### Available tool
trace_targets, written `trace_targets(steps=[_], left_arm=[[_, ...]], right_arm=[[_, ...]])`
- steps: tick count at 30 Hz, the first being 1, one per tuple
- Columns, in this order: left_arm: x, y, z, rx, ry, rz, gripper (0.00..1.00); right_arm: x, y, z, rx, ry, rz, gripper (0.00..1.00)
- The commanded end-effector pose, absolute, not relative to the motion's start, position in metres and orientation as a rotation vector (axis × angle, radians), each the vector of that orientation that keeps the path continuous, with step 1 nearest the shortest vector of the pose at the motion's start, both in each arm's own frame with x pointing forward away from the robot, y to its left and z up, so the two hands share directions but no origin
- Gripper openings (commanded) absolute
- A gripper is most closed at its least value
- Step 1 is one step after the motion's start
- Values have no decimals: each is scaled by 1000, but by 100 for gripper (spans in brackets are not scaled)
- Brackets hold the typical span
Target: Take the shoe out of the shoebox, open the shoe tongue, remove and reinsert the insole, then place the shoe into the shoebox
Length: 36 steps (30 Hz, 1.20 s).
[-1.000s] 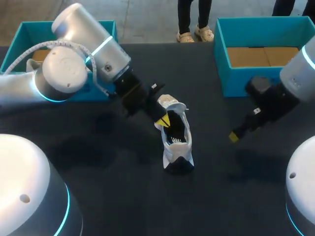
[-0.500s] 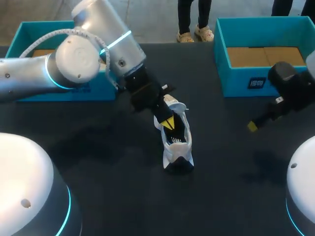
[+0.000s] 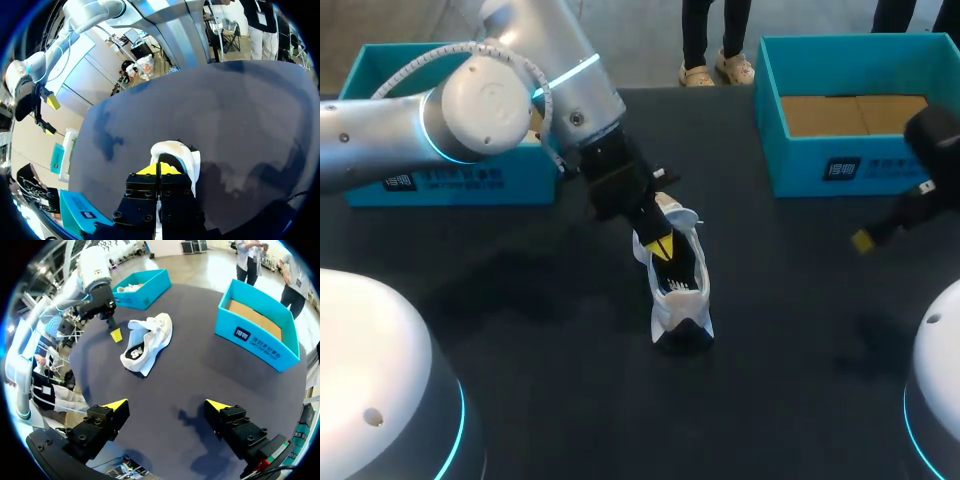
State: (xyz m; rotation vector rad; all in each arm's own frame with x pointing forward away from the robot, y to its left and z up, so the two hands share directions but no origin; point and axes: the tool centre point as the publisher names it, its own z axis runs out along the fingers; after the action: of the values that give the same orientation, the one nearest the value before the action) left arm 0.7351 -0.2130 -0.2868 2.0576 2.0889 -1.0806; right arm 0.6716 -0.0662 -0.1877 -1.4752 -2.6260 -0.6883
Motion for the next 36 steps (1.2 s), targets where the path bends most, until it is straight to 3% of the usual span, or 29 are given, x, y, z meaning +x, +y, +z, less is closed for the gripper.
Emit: trace_targets(steps=[1, 20, 36], left_arm=[[735, -213, -287, 2059, 2091, -1074, 0], [736, -208, -283, 2132, 2073, -1009, 0], [736, -214, -297, 2283, 2076, -660, 0]], right_arm=[[667, -68, -184, -1469, -2626, -712, 100], [669, -69, -181, -1484, -2618, -763, 100], [669, -69, -181, -1484, -2618, -763, 100]])
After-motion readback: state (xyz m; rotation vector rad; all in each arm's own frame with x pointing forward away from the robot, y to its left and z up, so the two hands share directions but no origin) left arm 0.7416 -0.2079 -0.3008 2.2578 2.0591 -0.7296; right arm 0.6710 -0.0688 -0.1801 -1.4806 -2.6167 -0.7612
